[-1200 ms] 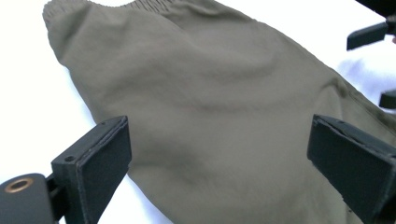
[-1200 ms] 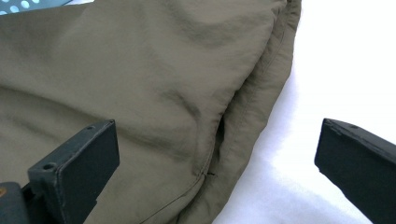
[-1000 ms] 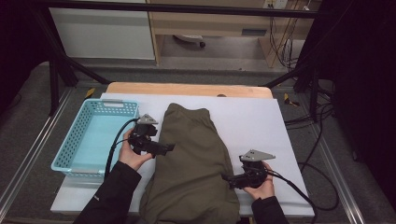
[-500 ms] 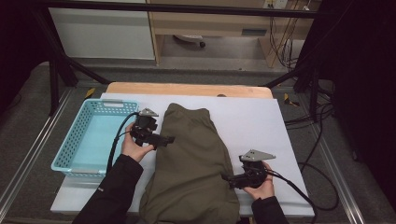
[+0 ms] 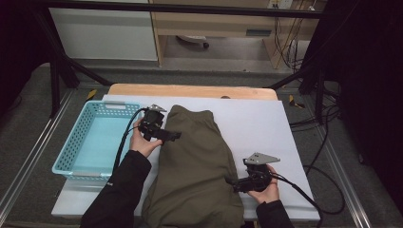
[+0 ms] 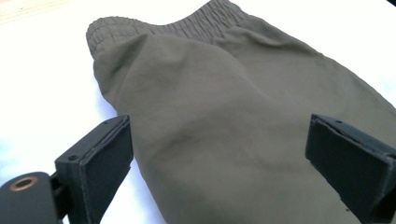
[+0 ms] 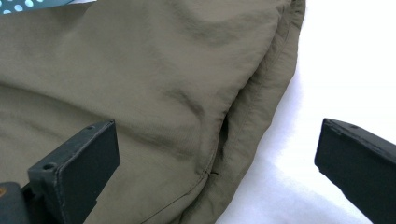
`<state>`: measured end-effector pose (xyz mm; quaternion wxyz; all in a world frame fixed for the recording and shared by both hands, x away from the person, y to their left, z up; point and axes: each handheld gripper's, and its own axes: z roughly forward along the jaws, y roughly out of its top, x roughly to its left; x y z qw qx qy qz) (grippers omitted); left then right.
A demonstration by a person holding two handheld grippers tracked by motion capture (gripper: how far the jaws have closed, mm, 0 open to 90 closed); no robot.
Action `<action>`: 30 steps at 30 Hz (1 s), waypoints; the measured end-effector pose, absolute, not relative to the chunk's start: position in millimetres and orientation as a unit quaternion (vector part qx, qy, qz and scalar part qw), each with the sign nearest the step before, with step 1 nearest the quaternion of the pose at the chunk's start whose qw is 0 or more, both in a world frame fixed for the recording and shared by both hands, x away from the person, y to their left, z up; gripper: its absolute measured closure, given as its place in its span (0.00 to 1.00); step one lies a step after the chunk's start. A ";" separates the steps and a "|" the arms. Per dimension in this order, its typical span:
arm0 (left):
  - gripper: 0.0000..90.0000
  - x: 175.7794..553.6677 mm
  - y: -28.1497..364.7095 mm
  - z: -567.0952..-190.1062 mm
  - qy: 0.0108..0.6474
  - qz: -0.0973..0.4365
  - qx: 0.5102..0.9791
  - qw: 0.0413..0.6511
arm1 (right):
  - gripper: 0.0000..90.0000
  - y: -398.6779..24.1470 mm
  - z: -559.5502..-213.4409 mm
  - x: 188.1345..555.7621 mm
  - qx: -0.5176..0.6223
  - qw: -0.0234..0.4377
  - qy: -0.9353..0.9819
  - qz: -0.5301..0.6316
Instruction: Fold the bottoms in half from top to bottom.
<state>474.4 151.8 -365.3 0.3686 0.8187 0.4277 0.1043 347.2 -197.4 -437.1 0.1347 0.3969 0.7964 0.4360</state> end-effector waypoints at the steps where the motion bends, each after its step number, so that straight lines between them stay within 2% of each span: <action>1: 0.08 476.8 151.6 -365.9 0.430 0.105 0.820 0.364 | 0.00 -197.5 -436.9 347.1 0.398 0.135 0.796 0.436; 18: 0.15 512.9 153.9 -389.7 0.468 0.118 0.806 0.342 | 0.00 -197.4 -437.0 347.4 0.396 0.132 0.796 0.438; 23: 0.21 521.5 158.0 -398.2 0.481 0.109 0.801 0.338 | 0.00 -197.3 -437.3 347.5 0.396 0.132 0.797 0.436; 30: 0.33 528.4 159.2 -406.0 0.492 0.130 0.796 0.330 | 0.00 -196.9 -437.4 347.3 0.397 0.130 0.797 0.437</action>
